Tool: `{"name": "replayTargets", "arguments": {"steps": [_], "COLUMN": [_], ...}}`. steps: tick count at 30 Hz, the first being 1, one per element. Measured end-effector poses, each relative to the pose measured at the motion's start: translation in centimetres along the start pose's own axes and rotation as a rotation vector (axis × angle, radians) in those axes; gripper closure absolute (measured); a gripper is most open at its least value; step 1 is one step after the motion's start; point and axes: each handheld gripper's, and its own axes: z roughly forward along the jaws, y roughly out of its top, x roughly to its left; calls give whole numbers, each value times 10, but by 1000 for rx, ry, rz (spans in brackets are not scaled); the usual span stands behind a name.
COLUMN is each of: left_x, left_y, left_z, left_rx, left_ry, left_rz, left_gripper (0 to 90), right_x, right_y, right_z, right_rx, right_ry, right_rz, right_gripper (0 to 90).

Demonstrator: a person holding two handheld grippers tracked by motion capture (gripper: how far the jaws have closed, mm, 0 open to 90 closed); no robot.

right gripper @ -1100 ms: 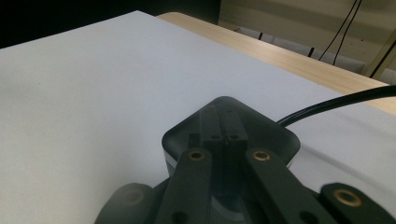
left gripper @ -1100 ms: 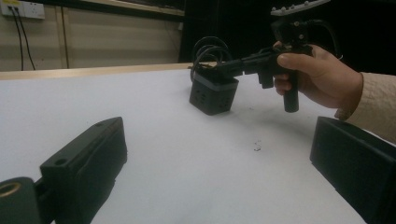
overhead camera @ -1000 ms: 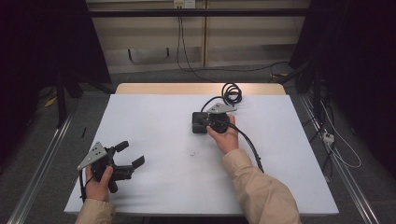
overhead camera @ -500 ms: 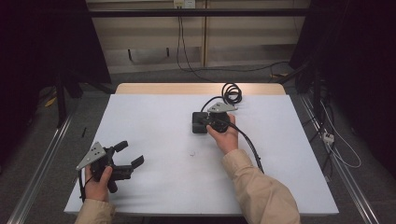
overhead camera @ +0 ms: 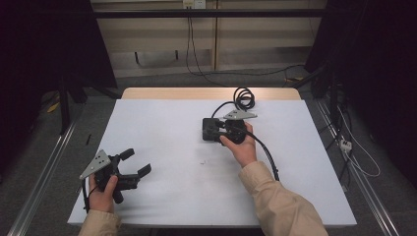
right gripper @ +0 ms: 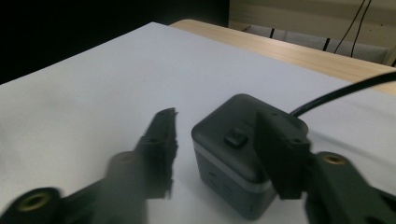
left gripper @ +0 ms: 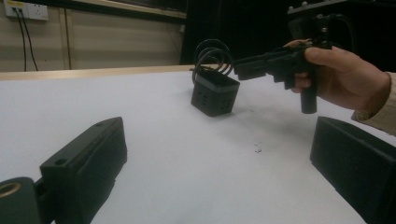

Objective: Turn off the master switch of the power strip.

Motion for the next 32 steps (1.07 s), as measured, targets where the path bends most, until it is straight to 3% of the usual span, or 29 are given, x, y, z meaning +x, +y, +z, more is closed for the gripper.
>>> {"name": "replayTargets", "arguments": {"steps": [5,10,15,19,22,32], "left_x": [0,0,-1,-1,-1,1], "left_y": [0,-1,-1,-2,-2,-3], "left_z": [0,0,1,1,1,4], "left_rx": [1,7,17,21,30,64], "left_ry": [-1,2,4,4,6,17], "left_rz": [1,3,9,7,9,-1], "left_gripper": [35,35,35,35,35,36], "right_x": [-2,-5,-8,-11,-11,-8], "right_y": [-11,-28,-45,-61,-71,-104], "right_z": [-21,-48,-74,-97,-115,-165], "right_rx": [13,18,28,30,40,52], "right_ry": [11,-2,-24,-34,-57,-63], "right_rz": [19,23,0,8,-28,-13], "right_gripper": [258,172,154,140,116,79]}}
